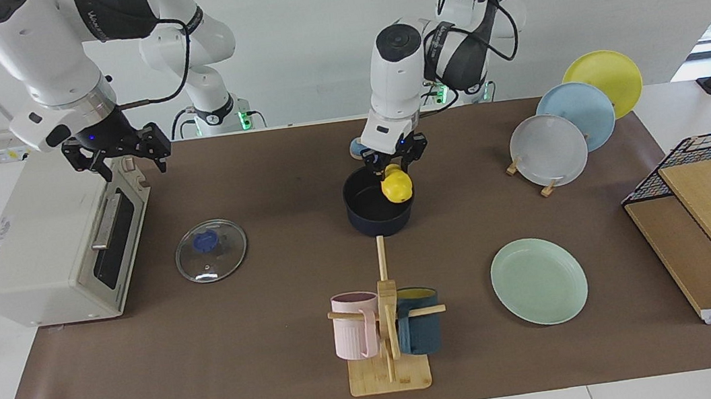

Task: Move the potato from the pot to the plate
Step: 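Lift the potato and carry it over the green plate, then lower the potato onto the green plate and open the left gripper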

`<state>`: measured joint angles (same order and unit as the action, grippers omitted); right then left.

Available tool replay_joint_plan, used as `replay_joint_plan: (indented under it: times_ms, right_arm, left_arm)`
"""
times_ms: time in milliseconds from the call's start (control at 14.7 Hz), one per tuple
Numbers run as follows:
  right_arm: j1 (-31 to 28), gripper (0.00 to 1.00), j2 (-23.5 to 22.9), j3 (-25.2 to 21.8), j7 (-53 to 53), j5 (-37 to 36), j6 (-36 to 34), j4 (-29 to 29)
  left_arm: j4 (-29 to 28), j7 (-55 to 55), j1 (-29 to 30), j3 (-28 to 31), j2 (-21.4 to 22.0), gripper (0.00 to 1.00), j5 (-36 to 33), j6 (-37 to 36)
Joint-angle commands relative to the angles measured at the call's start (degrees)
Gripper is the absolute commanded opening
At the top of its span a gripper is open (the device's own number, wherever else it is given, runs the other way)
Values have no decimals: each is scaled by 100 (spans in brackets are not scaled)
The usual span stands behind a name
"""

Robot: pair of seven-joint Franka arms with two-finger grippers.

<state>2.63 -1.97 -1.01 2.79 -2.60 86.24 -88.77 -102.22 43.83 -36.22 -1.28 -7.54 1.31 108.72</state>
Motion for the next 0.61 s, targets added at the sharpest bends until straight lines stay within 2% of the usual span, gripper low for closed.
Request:
replay_joint_plan:
  times_ms: [0, 136, 341, 545]
  right_arm:
    - [-52, 100, 22, 75, -42, 84, -19, 44]
    - [-52, 100, 22, 75, -33, 84, 16, 44]
    - [-52, 100, 22, 83, -59, 93, 25, 44]
    - [-52, 100, 22, 92, -68, 93, 16, 36]
  left_arm:
    - [596, -820, 666, -22, -98, 0, 106, -500]
    - [860, -1672, 1237, -13, -238, 0, 238, -510]
    - [861, -3087, 2038, -13, -353, 0, 247, -213]
    - [853, -3635, 2364, -4, -950, 0, 107, 674]
